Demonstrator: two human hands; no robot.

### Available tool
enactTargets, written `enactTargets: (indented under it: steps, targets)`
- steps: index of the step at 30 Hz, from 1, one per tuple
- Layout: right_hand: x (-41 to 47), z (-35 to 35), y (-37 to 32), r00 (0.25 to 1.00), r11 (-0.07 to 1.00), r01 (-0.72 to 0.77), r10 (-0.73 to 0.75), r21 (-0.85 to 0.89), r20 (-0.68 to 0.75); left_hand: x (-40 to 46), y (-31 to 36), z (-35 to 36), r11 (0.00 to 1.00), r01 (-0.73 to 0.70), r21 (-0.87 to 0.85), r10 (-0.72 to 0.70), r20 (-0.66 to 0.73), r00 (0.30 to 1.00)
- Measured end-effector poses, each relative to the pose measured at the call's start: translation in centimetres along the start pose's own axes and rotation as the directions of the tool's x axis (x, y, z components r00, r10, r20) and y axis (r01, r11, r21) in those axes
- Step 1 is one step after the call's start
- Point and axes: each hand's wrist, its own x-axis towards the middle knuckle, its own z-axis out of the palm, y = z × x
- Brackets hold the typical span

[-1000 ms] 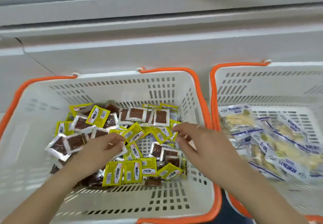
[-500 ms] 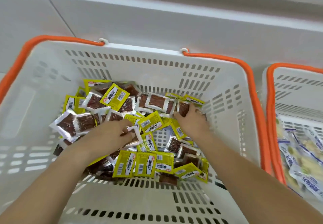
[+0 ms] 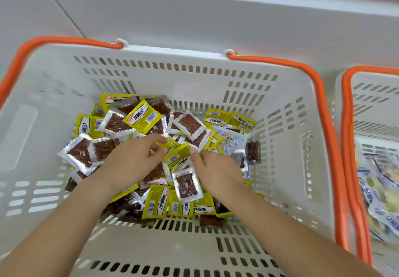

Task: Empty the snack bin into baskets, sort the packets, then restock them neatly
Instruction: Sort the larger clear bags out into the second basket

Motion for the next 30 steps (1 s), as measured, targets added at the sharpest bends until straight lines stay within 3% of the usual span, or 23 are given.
enactTargets:
  steps: [4,7,13,20,26,28,30]
  targets:
    - [2.8,-0.8,3.1,0.953,0.991,-0.137,0.13,-0.008,-0.273,-0.1,0.8,0.6,0.998,-0.045,0.052,0.044,0.016,0.999]
    - [4.2,-0.2,5.3,0.948,0.956,-0.29,0.293,0.041,-0.127,-0.2,1.2,1.1,0.995,-0.066,0.081,0.058,0.097,0.994]
    - [4.5,-0.2,5.2,0.945,0.946,-0.322,0.319,-0.026,-0.07,-0.2,0.5,1.1,0.991,-0.079,0.107,0.063,0.15,0.987]
    - [3.9,0.2,5.1,0.898,0.845,-0.439,0.42,0.306,0.128,-0.1,0.7,1.2,0.99,-0.098,0.097,0.082,0.157,0.984]
    - [3.7,-1.6,2.4,0.894,0.63,-0.425,0.405,0.65,0.191,0.0,0.8,1.4,0.993,-0.108,0.056,0.101,0.122,0.987]
    - [2.6,-2.2,0.9,0.917,0.563,-0.383,0.327,0.732,0.229,-0.2,1.3,1.2,0.994,-0.099,-0.051,0.101,0.035,0.994]
    - [1.5,-2.5,-0.4,0.934,0.527,-0.352,0.252,0.773,0.254,-0.3,1.9,0.9,0.962,-0.074,-0.262,0.08,0.011,0.997]
